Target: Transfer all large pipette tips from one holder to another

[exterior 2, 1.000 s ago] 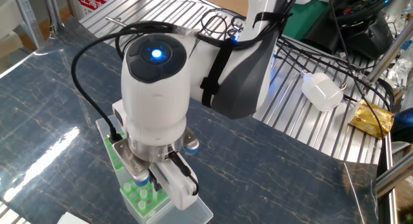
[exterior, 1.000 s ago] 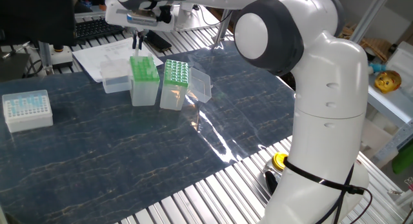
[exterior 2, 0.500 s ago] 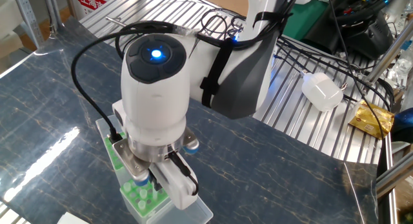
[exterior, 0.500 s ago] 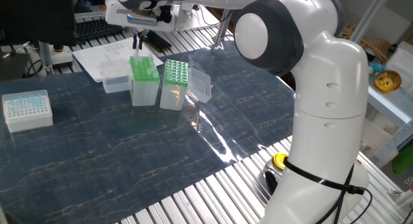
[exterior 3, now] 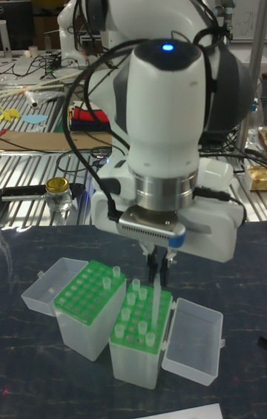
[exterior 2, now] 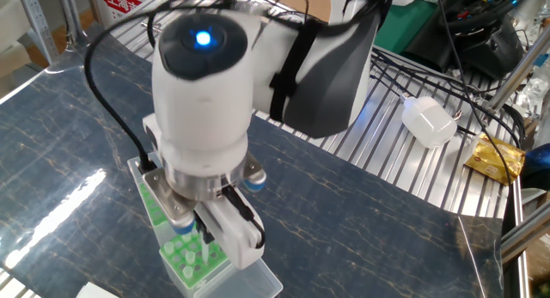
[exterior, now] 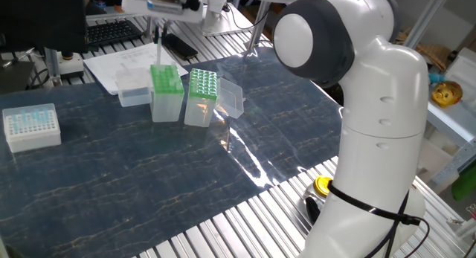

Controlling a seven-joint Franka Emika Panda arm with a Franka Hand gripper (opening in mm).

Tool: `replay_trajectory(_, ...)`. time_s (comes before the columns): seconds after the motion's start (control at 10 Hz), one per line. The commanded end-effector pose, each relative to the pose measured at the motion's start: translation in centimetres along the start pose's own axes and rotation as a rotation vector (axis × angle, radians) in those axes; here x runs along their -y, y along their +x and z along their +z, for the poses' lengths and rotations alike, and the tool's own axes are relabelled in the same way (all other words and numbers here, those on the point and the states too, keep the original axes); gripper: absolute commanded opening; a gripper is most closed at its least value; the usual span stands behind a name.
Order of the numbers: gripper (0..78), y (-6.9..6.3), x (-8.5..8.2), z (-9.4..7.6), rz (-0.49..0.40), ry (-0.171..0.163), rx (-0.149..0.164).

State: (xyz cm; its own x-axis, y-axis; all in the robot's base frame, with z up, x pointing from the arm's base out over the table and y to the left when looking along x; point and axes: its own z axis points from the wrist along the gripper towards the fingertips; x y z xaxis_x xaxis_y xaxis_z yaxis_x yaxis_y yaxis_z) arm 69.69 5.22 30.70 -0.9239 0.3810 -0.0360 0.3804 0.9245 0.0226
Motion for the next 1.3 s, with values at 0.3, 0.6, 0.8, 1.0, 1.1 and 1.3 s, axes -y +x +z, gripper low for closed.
replay_trajectory(0.3, 1.2, -0.2, 0.0, -2.7, 0.023, 0.002, -0.016)
replay_trajectory(0.6, 1.2, -0.5, 0.3, -3.9, 0.023, 0.005, -0.026)
replay_trajectory(0.8, 1.2, -0.6, 0.7, -4.6, 0.019, 0.002, -0.031)
replay_trajectory(1.0, 1.2, -0.6, 1.1, -5.3, -0.005, 0.007, -0.038)
replay_trajectory(1.1, 1.2, -0.7, 1.4, -5.6, -0.016, 0.01, -0.041)
replay_trajectory(1.3, 1.2, -0.8, 1.9, -6.2, -0.057, 0.017, -0.053)
